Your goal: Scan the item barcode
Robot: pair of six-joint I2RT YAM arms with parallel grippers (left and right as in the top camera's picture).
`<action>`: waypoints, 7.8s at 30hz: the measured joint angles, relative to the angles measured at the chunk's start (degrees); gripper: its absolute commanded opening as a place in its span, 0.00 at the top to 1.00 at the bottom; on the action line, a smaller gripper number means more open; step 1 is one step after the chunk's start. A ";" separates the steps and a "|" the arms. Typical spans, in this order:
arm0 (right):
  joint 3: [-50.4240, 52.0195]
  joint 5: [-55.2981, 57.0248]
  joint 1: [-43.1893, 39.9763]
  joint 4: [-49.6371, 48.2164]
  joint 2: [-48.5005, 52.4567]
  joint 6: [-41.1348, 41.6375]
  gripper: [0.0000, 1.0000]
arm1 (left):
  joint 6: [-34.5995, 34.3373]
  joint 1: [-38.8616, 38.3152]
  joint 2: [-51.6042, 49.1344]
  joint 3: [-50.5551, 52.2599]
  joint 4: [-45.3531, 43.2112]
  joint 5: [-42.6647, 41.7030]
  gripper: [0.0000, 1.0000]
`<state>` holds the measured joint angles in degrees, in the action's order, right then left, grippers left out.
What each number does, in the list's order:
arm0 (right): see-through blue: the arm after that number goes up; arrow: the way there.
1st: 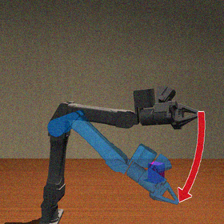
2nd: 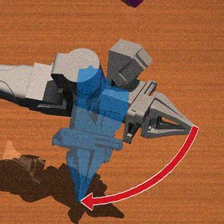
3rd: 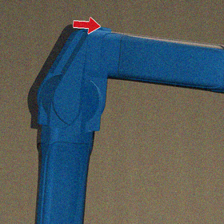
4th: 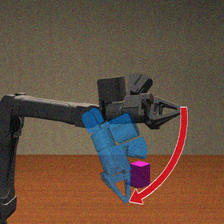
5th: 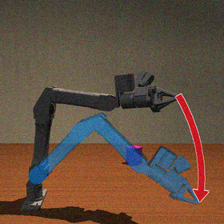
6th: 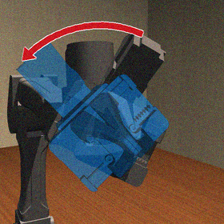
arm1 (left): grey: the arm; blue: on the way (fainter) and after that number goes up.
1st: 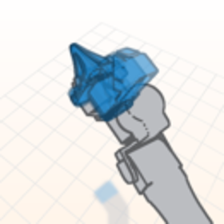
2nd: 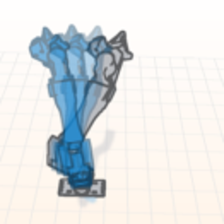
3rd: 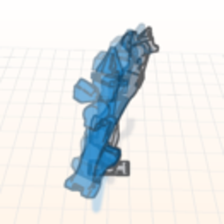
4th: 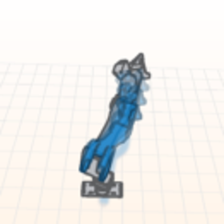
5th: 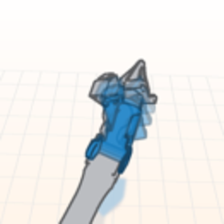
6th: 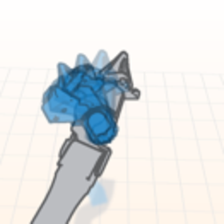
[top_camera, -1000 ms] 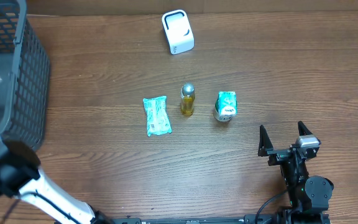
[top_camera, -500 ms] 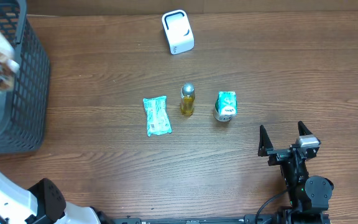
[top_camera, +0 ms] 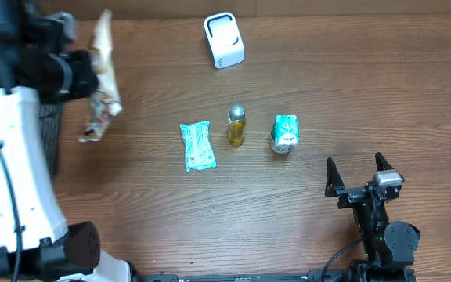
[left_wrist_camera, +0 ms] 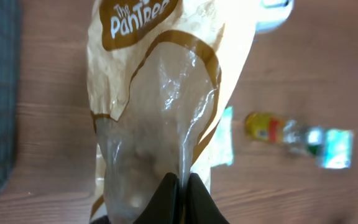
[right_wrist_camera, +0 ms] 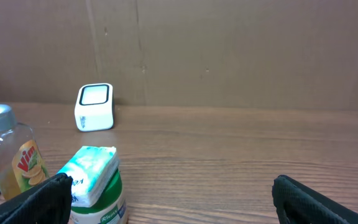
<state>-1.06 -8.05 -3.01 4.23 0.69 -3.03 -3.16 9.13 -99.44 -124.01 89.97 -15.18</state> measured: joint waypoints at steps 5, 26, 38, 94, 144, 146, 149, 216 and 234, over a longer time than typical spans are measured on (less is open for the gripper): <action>0.00 -0.02 0.00 0.02 0.00 0.04 0.00 | -1.20 -8.20 -0.22 15.41 -10.10 7.41 0.96; 0.00 -0.02 0.00 0.04 0.00 0.00 0.00 | -4.44 -22.56 -0.96 54.99 -41.81 30.36 0.86; 0.00 -0.04 0.00 0.02 0.00 0.02 0.00 | -5.51 -22.56 -0.96 51.63 -42.86 18.27 0.76; 0.00 -0.02 0.00 0.04 0.00 0.00 0.00 | -3.82 -19.96 -13.09 44.94 -34.38 24.06 0.52; 0.00 -0.04 0.00 0.07 0.00 0.04 0.00 | -8.28 -11.65 -10.34 46.05 -30.18 13.14 0.41; 0.00 -0.04 0.00 0.07 0.00 0.02 0.00 | -8.28 -11.65 -10.34 46.58 -30.53 12.57 0.41; 0.00 -0.02 0.00 0.04 0.00 0.02 0.00 | -8.33 -11.65 -10.34 47.34 -31.50 12.09 0.41; 0.00 -0.02 0.00 0.04 0.00 0.02 0.00 | -24.79 -8.96 -8.24 52.06 -42.36 4.87 0.15; 0.00 -0.02 0.00 0.04 0.00 0.04 0.00 | -11.58 -4.22 4.22 30.64 -33.81 26.82 0.00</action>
<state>-1.06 -8.08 -3.01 4.27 0.69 -2.98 -14.74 4.91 -95.22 -93.36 56.16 11.64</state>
